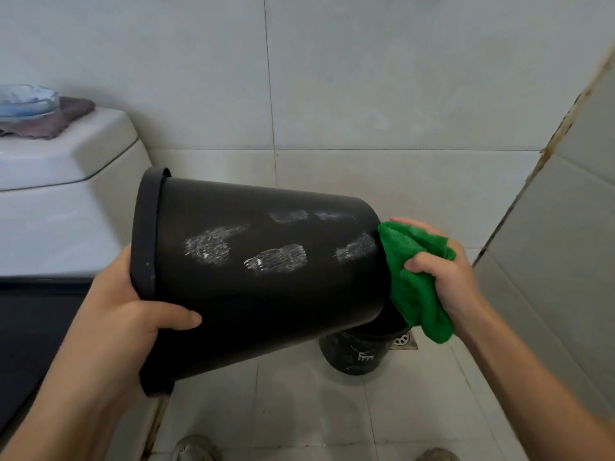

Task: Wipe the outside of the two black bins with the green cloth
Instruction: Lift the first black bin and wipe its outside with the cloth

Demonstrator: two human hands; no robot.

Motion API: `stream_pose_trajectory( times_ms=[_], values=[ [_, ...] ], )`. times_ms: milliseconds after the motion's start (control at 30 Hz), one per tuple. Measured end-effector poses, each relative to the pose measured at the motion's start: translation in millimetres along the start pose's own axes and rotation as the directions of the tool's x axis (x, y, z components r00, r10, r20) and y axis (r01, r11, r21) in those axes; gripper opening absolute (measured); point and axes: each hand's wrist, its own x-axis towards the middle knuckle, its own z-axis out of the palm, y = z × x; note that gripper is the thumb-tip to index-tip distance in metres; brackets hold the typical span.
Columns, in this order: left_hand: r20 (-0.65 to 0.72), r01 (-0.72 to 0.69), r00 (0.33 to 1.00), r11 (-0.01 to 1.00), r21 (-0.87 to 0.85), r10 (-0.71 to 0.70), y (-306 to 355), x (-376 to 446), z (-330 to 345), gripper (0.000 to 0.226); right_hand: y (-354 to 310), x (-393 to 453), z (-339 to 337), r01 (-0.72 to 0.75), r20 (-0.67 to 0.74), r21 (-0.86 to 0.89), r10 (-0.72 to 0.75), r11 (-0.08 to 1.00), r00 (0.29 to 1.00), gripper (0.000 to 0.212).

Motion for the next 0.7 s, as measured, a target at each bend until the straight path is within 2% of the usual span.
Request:
stream_pose_trajectory(
  times_ms=[100,167,233,333,433,533,700],
  values=[
    [-0.114,0.056,0.992,0.994,0.089,-0.046,-9,12,-8,0.042,9,-8,7,-0.032,0.024,-0.005,0.032,0.999,0.999,0.066],
    [-0.198,-0.016,0.979,0.987,0.16,0.048,-9,10,-4,0.038,14,-11,12,-0.064,0.007,0.024,0.063,0.998,0.998,0.068],
    [-0.224,-0.11,0.961,0.967,0.231,0.163,-5,5,3,0.046,15,-11,13,-0.106,-0.022,0.093,0.108,0.99,0.994,0.069],
    [-0.174,-0.218,0.949,0.946,0.239,0.263,0,-3,9,0.081,9,-10,11,-0.14,-0.038,0.175,0.149,0.974,0.988,0.061],
    [-0.159,-0.162,0.967,0.96,0.228,0.201,-3,-1,7,0.08,5,-10,9,-0.128,-0.057,0.189,0.141,0.974,0.988,0.05],
    [-0.134,-0.077,0.985,0.972,0.221,0.109,-5,1,4,0.055,6,-10,10,-0.122,-0.081,0.184,0.138,0.975,0.987,0.046],
    [-0.112,-0.049,0.991,0.975,0.215,0.075,4,1,7,0.052,13,-13,16,-0.153,-0.091,0.178,0.171,0.972,0.981,0.044]
  ],
)
